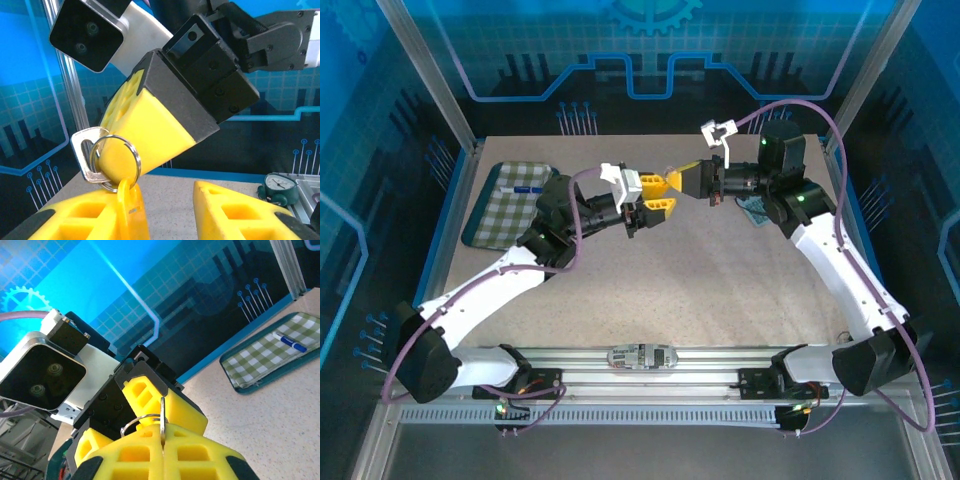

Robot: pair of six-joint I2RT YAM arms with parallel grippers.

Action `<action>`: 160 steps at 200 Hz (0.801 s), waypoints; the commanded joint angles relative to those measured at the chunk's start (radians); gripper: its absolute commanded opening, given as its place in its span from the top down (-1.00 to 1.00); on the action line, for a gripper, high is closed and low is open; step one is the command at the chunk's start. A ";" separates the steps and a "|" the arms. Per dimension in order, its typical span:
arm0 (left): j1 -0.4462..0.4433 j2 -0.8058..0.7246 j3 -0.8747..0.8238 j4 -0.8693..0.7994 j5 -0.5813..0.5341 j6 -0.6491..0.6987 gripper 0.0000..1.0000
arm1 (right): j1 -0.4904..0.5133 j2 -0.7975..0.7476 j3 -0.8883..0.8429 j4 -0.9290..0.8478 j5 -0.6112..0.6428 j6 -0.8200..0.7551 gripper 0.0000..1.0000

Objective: Remove the keys from the keyring

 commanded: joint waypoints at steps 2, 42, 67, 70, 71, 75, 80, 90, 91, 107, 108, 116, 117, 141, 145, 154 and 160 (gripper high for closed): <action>0.002 0.027 0.035 0.022 -0.115 -0.005 0.31 | 0.030 0.000 0.080 -0.234 -0.056 -0.101 1.00; 0.008 0.037 -0.032 0.132 -0.125 -0.028 0.28 | 0.043 0.048 0.188 -0.426 -0.020 -0.147 1.00; 0.013 0.046 -0.055 0.186 -0.115 -0.033 0.10 | 0.060 0.066 0.250 -0.500 -0.014 -0.179 1.00; 0.012 0.047 -0.058 0.194 -0.109 -0.033 0.09 | 0.061 0.066 0.253 -0.500 -0.014 -0.178 1.00; 0.012 0.047 -0.058 0.196 -0.107 -0.033 0.08 | 0.061 0.066 0.253 -0.498 -0.015 -0.176 1.00; 0.012 0.047 -0.061 0.205 -0.099 -0.033 0.06 | 0.062 0.067 0.256 -0.497 -0.018 -0.173 1.00; 0.012 0.049 -0.067 0.220 -0.093 -0.033 0.03 | 0.063 0.069 0.261 -0.497 -0.021 -0.170 1.00; 0.012 0.050 -0.076 0.247 -0.076 -0.034 -0.01 | 0.065 0.070 0.268 -0.493 -0.026 -0.164 1.00; 0.012 0.050 -0.077 0.250 -0.073 -0.035 -0.01 | 0.064 0.069 0.268 -0.492 -0.027 -0.163 1.00; 0.013 0.050 -0.086 0.287 -0.044 -0.036 -0.06 | 0.064 0.067 0.266 -0.470 -0.041 -0.143 1.00; 0.013 0.050 -0.086 0.288 -0.042 -0.036 -0.06 | 0.065 0.067 0.266 -0.468 -0.040 -0.142 1.00; 0.012 0.048 -0.086 0.295 -0.024 -0.035 -0.08 | 0.065 0.066 0.263 -0.457 -0.046 -0.133 1.00; 0.013 0.048 -0.085 0.296 -0.022 -0.035 -0.09 | 0.065 0.066 0.263 -0.456 -0.047 -0.132 1.00; 0.010 0.045 -0.085 0.318 0.014 -0.036 -0.09 | 0.065 0.063 0.254 -0.414 -0.067 -0.098 1.00; 0.011 0.045 -0.084 0.322 0.021 -0.036 -0.09 | 0.065 0.061 0.251 -0.404 -0.069 -0.090 1.00; 0.010 0.045 -0.083 0.333 0.033 -0.039 -0.08 | 0.065 0.061 0.248 -0.391 -0.077 -0.082 1.00; 0.009 0.045 -0.082 0.339 0.036 -0.040 -0.08 | 0.065 0.063 0.247 -0.387 -0.079 -0.078 1.00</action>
